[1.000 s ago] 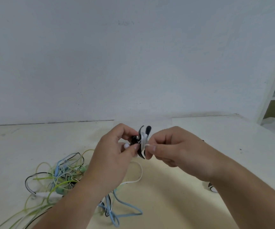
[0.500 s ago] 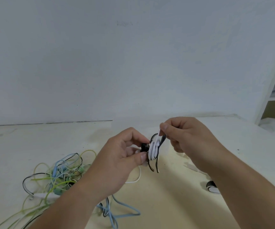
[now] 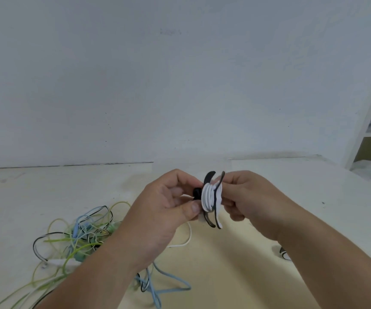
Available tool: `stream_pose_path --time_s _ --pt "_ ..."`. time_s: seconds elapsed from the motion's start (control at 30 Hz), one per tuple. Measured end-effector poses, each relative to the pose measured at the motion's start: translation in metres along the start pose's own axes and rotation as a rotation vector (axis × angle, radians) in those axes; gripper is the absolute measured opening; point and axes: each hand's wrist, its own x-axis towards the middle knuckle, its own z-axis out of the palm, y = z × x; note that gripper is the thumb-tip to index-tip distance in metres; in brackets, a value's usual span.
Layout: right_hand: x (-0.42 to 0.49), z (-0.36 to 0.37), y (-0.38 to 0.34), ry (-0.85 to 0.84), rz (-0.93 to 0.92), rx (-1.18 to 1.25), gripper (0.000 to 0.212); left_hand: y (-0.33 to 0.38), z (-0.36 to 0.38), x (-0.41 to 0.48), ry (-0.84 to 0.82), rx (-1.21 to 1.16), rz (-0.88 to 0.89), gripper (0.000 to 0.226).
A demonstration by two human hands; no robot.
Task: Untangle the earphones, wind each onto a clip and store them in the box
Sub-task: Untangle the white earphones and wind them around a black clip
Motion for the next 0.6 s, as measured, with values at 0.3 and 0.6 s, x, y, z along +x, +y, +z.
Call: stream_pose_path --time_s 0.3,0.6 --pt "-0.003 0.017 0.006 -0.272 0.061 0.011 0.038 0.000 -0.007 0.002 0.336 0.292 0.031 0.021" --pt "-0.006 0.015 0.004 -0.288 0.049 -0.046 0.025 -0.001 -0.003 0.002 0.425 0.336 0.023 0.018"
